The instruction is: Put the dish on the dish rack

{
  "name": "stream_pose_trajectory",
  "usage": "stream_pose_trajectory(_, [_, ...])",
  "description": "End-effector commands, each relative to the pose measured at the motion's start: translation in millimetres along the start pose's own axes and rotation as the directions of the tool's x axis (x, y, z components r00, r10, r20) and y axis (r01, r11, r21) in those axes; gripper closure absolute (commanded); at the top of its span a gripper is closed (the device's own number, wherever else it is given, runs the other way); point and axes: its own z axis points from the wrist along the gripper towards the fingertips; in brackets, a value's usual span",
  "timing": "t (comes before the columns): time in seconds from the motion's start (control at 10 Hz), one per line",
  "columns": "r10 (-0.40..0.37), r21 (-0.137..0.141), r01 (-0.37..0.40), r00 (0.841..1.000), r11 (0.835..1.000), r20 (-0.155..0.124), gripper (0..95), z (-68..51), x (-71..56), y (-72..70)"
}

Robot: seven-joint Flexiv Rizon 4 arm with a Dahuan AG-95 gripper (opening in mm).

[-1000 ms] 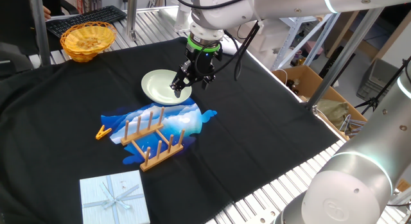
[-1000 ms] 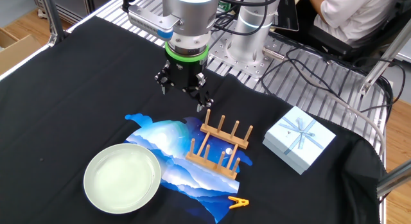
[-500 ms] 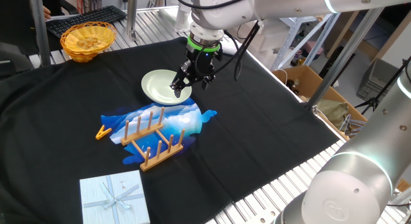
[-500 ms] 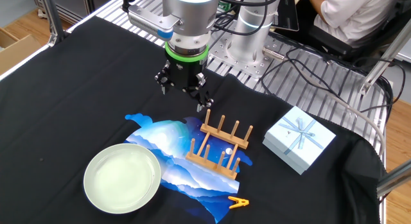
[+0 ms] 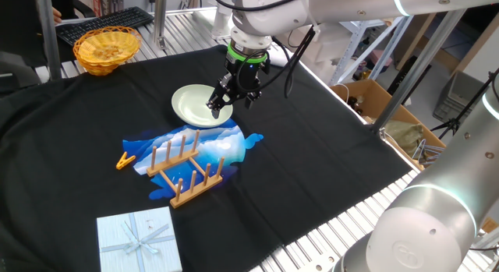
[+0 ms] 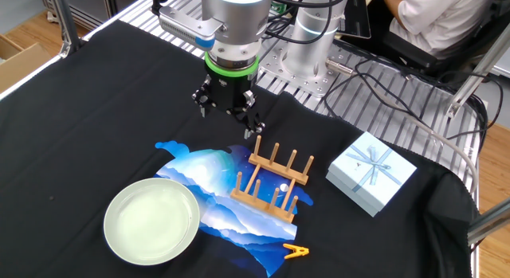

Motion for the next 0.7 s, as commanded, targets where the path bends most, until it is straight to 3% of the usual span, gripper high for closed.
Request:
stream_pose_trajectory(0.1, [0.138, -0.067, -0.139, 0.990, 0.988, -0.031, 95.0, 0.2, 0.2, 0.0])
stream_pose_trajectory(0.7, [0.146, -0.066, -0.147, 0.989, 0.987, -0.032, 95.0, 1.9, 1.0, 5.1])
